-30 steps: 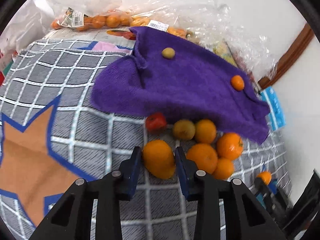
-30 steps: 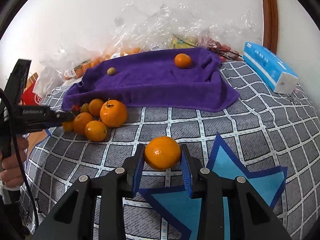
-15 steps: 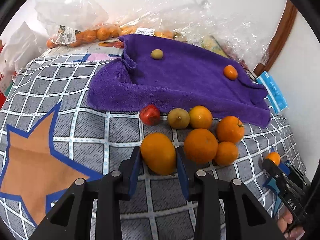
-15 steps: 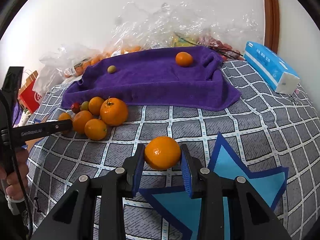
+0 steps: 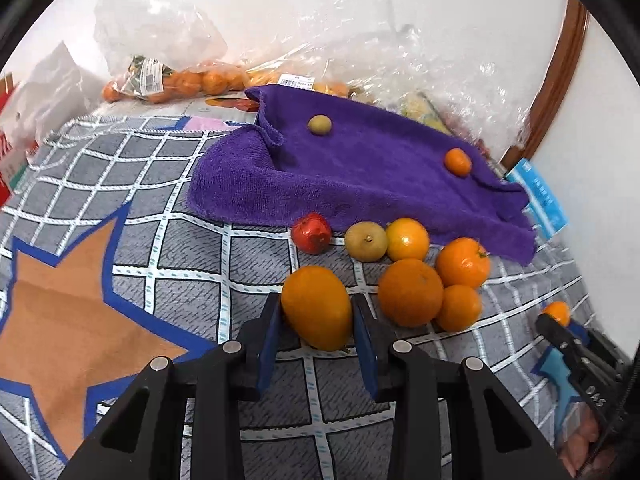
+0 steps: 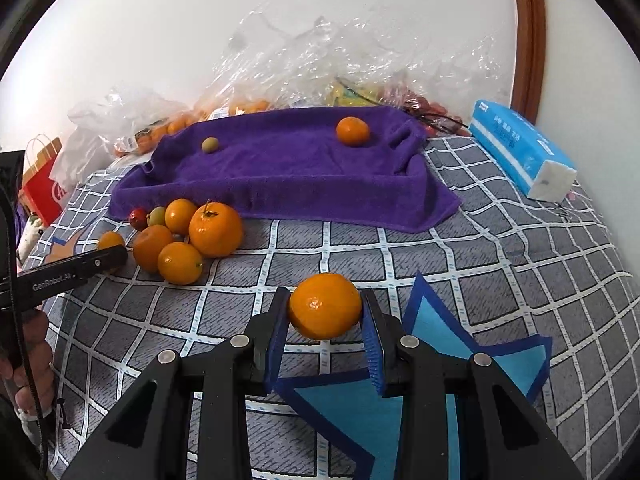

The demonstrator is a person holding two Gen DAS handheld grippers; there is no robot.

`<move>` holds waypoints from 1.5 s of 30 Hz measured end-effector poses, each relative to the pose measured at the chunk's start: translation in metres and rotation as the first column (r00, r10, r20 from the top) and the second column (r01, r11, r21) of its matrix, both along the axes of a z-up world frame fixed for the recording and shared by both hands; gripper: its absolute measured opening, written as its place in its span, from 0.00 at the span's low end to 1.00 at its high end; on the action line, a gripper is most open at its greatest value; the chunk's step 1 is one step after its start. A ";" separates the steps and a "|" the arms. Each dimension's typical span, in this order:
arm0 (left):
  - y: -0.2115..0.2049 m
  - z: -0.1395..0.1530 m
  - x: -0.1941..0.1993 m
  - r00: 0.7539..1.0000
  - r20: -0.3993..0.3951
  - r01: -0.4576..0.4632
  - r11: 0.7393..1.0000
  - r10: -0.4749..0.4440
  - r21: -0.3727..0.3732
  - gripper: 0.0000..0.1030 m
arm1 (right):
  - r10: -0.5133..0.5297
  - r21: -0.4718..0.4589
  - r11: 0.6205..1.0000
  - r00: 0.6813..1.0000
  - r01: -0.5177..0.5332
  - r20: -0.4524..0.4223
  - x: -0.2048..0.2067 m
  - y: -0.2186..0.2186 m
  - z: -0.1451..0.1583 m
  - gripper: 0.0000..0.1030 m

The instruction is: Organize fruits

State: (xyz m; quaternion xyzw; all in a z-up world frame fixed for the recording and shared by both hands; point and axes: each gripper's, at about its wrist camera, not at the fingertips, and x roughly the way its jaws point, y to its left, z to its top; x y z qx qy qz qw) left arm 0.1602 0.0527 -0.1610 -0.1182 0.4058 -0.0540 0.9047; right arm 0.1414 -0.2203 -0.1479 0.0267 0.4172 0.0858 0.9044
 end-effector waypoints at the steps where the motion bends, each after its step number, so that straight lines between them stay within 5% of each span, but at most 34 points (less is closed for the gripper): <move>1: 0.002 0.001 -0.001 1.000 0.010 -0.006 1.000 0.006 -0.011 0.32 | -0.004 0.007 1.000 1.000 0.004 0.001 0.001 0.000 0.002 0.34; 10: -0.003 0.038 -0.010 1.000 0.023 0.013 1.000 -0.013 0.021 0.32 | -0.010 0.006 1.000 0.997 0.009 0.072 0.022 0.006 0.038 0.34; 20: -0.008 0.101 0.026 0.988 0.155 -0.029 0.999 0.023 0.038 0.32 | -0.013 0.016 1.000 0.981 0.010 0.196 0.069 0.020 0.088 0.34; 29: -0.019 0.104 0.079 0.982 0.176 -0.070 0.997 0.063 0.038 0.32 | 0.015 0.005 1.000 0.961 -0.017 0.276 0.111 0.028 0.111 0.34; 37: -0.013 0.074 0.097 0.988 0.137 -0.080 0.996 0.074 0.035 0.32 | 0.006 0.023 1.000 0.976 -0.011 0.217 0.136 0.012 0.075 0.34; 45: -0.009 0.065 0.104 0.990 0.120 -0.077 0.997 0.074 0.022 0.32 | -0.064 0.038 0.998 0.968 0.057 0.243 0.140 -0.019 0.075 0.34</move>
